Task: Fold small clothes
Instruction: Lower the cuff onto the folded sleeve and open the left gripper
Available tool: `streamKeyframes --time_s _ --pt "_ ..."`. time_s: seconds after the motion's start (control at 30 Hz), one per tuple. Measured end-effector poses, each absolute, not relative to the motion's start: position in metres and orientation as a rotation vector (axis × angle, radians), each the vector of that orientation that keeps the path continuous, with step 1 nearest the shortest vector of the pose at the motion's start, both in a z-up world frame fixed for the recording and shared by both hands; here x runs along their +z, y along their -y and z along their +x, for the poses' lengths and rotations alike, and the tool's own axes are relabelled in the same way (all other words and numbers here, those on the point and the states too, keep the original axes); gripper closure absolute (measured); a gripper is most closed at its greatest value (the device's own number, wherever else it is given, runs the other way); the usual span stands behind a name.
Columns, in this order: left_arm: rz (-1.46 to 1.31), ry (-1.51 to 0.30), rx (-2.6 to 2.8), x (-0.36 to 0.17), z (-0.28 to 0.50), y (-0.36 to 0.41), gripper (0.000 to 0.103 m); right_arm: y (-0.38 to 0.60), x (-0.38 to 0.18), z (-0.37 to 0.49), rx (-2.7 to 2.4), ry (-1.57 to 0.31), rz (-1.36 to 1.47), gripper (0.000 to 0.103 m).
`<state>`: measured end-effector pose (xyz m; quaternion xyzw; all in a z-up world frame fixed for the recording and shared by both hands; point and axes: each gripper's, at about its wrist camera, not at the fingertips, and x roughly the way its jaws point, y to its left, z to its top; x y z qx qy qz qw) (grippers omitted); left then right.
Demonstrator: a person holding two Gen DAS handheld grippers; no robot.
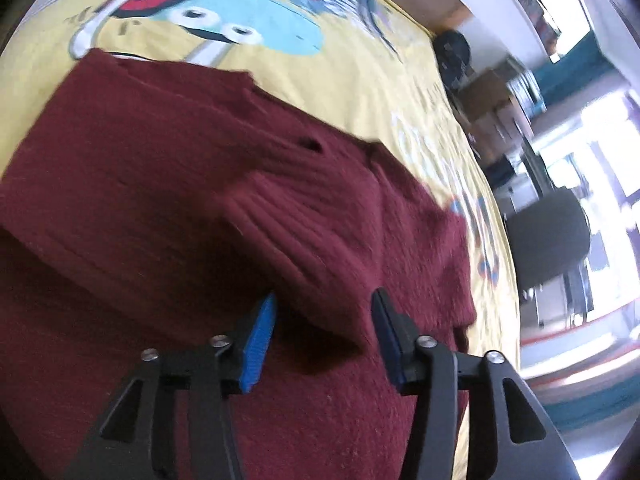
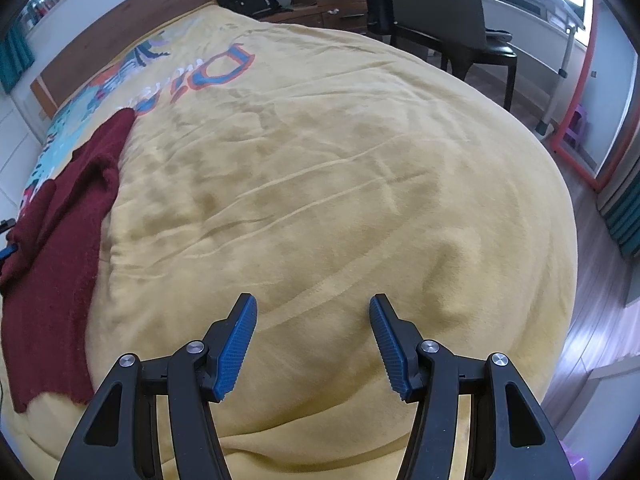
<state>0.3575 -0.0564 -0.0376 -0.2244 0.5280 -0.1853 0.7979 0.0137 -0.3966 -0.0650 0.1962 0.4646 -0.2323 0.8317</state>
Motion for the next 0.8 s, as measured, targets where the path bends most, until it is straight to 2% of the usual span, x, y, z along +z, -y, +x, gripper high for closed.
streamKeyframes --time_s 0.27,0.67,0.8 --pt "-0.555 -1.137 -0.372 -0.043 0.377 0.056 0.058 0.396 -0.066 0.016 -0.495 -0.991 0.413 0.043" --pt "-0.38 -1.17 -0.598 -0.024 0.36 0.148 0.058 0.399 -0.067 0.014 -0.507 -0.983 0.425 0.043" --pt "-0.317 -1.142 -0.626 -0.017 0.352 0.158 0.056 0.403 -0.069 0.012 -0.512 -0.982 0.43 0.043"
